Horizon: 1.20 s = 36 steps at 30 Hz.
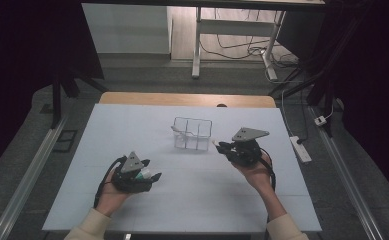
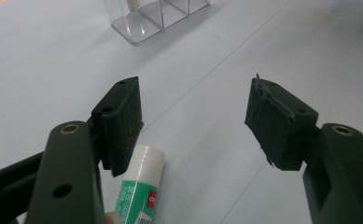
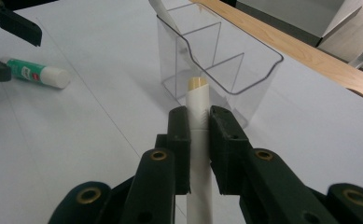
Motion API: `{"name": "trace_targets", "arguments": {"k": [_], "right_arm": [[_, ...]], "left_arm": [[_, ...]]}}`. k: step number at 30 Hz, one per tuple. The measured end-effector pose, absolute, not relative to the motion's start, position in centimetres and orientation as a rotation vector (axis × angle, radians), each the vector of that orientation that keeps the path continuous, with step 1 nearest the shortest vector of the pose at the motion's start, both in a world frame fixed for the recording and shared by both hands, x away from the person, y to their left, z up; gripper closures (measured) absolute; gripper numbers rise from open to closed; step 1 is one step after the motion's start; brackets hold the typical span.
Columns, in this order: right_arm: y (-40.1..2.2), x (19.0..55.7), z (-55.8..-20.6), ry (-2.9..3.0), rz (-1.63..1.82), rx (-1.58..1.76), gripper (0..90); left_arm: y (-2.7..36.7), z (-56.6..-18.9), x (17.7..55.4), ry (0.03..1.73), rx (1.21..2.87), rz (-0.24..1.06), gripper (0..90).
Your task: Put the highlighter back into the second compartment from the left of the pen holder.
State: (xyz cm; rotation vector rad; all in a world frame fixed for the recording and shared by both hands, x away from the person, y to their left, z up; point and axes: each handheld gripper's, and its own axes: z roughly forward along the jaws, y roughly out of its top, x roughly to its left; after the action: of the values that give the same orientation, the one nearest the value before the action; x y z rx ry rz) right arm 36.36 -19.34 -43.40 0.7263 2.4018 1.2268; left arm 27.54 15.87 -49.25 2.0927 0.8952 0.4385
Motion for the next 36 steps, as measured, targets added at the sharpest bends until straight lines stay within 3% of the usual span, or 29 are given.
{"name": "trace_targets", "arguments": {"k": [17,36], "right_arm": [[-16.8,38.0,-44.1,2.373,1.305,0.773,77.8],[-13.5,39.9,-42.5,2.297,1.372,0.797,77.7]], "left_arm": [[16.0,-49.0,27.8,0.889,2.082,0.439,36.0],[16.4,-48.6,27.7,0.891,2.064,0.444,35.9]]}}
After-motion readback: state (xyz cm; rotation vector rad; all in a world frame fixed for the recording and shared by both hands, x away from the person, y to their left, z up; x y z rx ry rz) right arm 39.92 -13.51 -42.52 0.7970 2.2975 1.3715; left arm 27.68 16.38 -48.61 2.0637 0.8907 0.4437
